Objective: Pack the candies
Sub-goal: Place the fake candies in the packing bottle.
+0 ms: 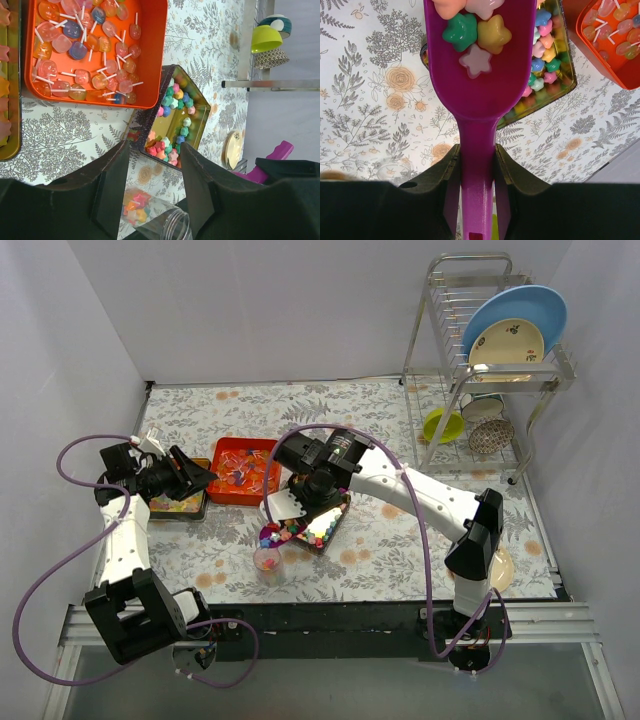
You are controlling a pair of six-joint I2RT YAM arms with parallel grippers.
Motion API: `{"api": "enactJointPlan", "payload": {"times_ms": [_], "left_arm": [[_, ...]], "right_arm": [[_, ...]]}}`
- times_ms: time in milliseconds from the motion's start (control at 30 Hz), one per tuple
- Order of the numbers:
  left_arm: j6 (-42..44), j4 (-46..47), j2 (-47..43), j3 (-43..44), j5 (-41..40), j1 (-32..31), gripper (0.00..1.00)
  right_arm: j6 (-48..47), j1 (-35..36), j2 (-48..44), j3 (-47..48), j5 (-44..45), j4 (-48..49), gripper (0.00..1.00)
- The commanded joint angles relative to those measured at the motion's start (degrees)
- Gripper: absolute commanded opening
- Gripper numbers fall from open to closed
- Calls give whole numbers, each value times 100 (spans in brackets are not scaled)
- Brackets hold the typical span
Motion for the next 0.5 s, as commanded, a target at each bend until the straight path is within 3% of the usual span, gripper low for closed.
{"api": "enactJointPlan", "payload": {"times_ms": [0,467], "left_arm": [[5,74,-194,4,123,35,45],[-83,206,-98,4,176,61,45]], "right_arm": [[-87,115,-33,122,297,-12,1],[-184,379,-42,122,914,-21,1]]}}
